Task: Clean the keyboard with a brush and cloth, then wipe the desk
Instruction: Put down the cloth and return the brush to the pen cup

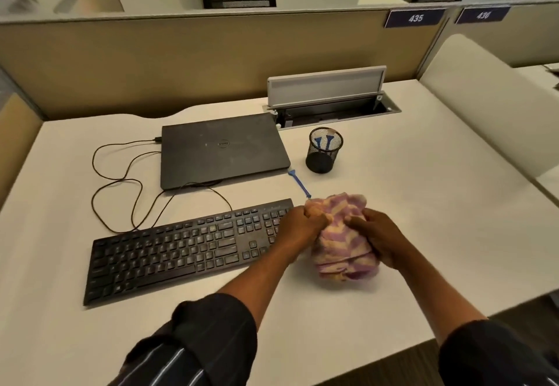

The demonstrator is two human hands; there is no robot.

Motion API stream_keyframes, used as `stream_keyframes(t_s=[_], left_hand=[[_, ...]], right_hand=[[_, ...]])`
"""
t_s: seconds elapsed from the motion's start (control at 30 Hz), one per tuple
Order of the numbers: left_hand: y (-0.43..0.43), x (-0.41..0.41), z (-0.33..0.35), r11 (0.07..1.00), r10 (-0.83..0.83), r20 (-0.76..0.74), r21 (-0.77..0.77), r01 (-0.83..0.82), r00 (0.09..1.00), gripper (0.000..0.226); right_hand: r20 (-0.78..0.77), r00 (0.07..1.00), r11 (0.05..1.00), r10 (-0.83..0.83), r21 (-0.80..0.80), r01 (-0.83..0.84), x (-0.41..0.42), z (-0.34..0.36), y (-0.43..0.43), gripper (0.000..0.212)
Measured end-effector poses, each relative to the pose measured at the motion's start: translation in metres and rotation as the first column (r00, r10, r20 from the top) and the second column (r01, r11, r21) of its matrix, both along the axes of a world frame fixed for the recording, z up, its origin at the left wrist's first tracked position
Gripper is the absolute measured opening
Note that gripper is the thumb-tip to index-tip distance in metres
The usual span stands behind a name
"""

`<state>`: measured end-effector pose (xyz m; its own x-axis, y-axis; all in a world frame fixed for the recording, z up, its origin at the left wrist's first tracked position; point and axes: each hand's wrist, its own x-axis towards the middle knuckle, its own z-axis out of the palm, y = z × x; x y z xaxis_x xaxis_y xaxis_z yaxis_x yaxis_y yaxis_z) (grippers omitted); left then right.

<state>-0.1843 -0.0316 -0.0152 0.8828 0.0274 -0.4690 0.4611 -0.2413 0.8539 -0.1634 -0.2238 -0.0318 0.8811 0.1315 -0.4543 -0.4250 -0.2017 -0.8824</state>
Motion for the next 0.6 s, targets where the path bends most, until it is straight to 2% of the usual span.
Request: stream_keyframes(t_s=[0.13,0.23,0.3,0.4,0.5,0.6], left_hand=[[-0.019,0.029,-0.002,0.987,0.051,-0.004,0.15,-0.05,0.999,0.046],[-0.026,0.039,-0.001,0.964,0.02,-0.002,0.264,-0.019,1.0,0.046],[-0.028,0.042,-0.003,0.946,-0.015,0.005,0.324,0.012,1.0,0.04],[-0.027,0.042,-0.01,0.929,-0.063,0.01,0.366,0.055,0.998,0.032],[-0.019,0.042,-0.017,0.938,-0.007,0.008,0.347,0.004,1.0,0.027],[-0.007,0.049,-0.019,0.929,0.068,0.04,0.361,-0.078,0.997,0.033]], right_hand=[[0.048,0.998,0.983,-0.027,-0.178,0.035,0.027,-0.005,-0.006,0.023],[0.034,0.999,0.947,-0.033,-0.318,0.042,0.038,-0.016,-0.004,0.035],[0.025,1.0,0.885,-0.01,-0.466,0.02,0.043,-0.027,0.0,0.044],[0.033,0.997,0.748,0.064,-0.663,-0.026,0.047,-0.036,0.009,0.045],[0.014,0.997,0.687,0.076,-0.725,-0.042,0.048,-0.034,0.018,0.055],[-0.003,0.998,0.631,0.07,-0.774,-0.047,0.051,-0.025,0.024,0.053]])
